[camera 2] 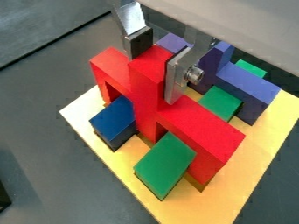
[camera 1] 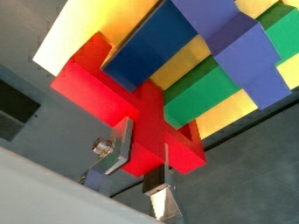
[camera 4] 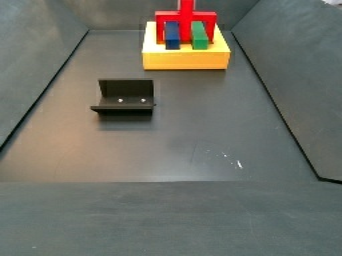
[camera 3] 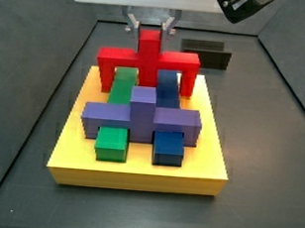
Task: Pick up the red object. Move up. Move to above the board. Insert the red object.
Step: Insert the red object.
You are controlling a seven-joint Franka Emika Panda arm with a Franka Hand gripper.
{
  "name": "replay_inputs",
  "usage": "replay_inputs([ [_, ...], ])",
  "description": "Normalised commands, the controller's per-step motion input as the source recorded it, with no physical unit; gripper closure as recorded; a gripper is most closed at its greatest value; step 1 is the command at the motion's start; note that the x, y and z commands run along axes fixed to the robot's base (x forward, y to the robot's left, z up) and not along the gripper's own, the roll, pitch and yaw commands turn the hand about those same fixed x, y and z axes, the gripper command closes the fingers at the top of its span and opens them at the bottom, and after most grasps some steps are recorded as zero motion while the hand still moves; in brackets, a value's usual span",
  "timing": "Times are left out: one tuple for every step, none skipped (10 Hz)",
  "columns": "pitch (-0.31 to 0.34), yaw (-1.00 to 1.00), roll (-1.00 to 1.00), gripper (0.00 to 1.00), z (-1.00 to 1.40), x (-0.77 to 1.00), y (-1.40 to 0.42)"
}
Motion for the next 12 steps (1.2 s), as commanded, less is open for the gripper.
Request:
replay_inputs([
  [-0.031,-0.03,0.05,1.00,-0.24,0.03,0.00],
  [-0.016,0.00,0.06,1.00,-0.22,0.00,0.07],
  [0.000,-0.03,0.06,1.00,-0.24,-0.08,0.11],
  [-0.023,-0.04,0.06,1.00,-0.25,-0.09,0.10],
  [-0.047,-0.03,0.07,1.00,-0.27,-0.08,0.00],
  [-0.103,-0.05,0.00,1.00,-0.36,-0.06,-0.02],
  [-0.131,-0.01,0.00,1.00,-0.58,0.00,0.00],
  [-0.120,0.00,0.00,1.00,-0.69,0.00,0.02],
  [-0.116,0.00,0.00,1.00,-0.77,0.00,0.04],
  [-0.104,0.00,0.00,1.00,-0.74,0.00,0.02],
  [0.000,-0.01,0.00,1.00,-0.13,0.00,0.02],
  [0.000,0.00,0.00,1.00,0.00,0.00,0.00],
])
